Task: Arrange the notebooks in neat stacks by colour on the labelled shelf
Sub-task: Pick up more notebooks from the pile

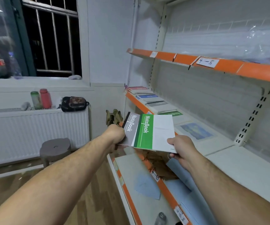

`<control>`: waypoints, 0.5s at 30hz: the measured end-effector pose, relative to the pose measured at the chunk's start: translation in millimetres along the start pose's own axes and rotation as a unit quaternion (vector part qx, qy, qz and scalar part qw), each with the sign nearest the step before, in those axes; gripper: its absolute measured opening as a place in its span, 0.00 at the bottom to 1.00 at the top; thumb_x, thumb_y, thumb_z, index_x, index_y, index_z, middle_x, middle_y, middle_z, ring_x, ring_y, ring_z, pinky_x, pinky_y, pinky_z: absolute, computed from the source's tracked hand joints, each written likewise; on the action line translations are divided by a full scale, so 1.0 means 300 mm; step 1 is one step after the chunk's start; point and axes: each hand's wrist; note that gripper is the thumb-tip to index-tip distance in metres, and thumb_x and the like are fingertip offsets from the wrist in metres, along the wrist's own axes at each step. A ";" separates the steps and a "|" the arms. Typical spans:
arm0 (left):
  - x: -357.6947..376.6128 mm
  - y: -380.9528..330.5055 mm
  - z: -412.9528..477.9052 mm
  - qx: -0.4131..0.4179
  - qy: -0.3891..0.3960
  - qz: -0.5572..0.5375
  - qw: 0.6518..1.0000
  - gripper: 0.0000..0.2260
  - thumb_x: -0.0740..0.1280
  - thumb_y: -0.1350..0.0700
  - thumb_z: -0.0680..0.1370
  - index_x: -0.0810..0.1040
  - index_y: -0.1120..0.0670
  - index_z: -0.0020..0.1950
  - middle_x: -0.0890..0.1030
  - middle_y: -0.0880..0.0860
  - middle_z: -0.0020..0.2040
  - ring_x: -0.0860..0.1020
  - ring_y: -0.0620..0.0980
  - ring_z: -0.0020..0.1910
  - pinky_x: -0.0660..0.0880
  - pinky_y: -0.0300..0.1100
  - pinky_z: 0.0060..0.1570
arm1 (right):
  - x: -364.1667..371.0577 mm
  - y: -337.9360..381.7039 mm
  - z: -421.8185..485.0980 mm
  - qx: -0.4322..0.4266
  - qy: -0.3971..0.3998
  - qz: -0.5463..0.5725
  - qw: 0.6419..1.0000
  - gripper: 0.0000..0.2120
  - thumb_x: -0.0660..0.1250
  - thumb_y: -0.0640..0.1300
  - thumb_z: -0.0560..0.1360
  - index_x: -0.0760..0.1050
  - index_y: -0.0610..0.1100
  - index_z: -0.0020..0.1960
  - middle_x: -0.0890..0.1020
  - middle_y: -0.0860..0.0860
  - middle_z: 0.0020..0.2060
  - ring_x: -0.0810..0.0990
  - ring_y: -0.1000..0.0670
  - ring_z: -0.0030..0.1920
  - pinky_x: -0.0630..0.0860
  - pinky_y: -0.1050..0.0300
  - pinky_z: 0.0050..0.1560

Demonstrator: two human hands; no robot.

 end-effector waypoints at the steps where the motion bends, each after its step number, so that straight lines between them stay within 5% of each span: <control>1: -0.029 -0.010 0.059 0.001 0.006 0.002 1.000 0.10 0.57 0.66 0.81 0.74 0.59 0.43 0.80 0.59 0.40 0.79 0.55 0.33 0.76 0.41 0.28 | 0.049 0.016 0.030 0.000 0.000 0.002 1.000 0.06 0.62 0.33 0.77 0.76 0.40 0.49 0.82 0.45 0.39 0.76 0.48 0.32 0.66 0.63 0.21; 8: -0.154 -0.044 0.383 -0.008 0.031 0.007 0.999 0.10 0.56 0.66 0.81 0.75 0.59 0.44 0.81 0.58 0.40 0.80 0.54 0.33 0.77 0.40 0.26 | 0.284 0.070 0.227 0.010 -0.009 0.002 1.000 0.06 0.62 0.34 0.77 0.76 0.41 0.49 0.84 0.45 0.43 0.79 0.46 0.38 0.68 0.60 0.25; 15: -0.143 -0.096 0.653 -0.006 0.049 0.000 0.999 0.13 0.55 0.67 0.81 0.74 0.57 0.41 0.80 0.55 0.34 0.79 0.51 0.29 0.74 0.37 0.22 | 0.379 0.114 0.458 0.016 -0.033 -0.004 0.999 0.06 0.63 0.34 0.78 0.75 0.43 0.45 0.81 0.48 0.37 0.77 0.50 0.34 0.69 0.62 0.24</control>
Point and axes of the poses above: each hand's wrist, its own z-axis towards the middle knuckle, its own x-axis out of the palm, y = z × x
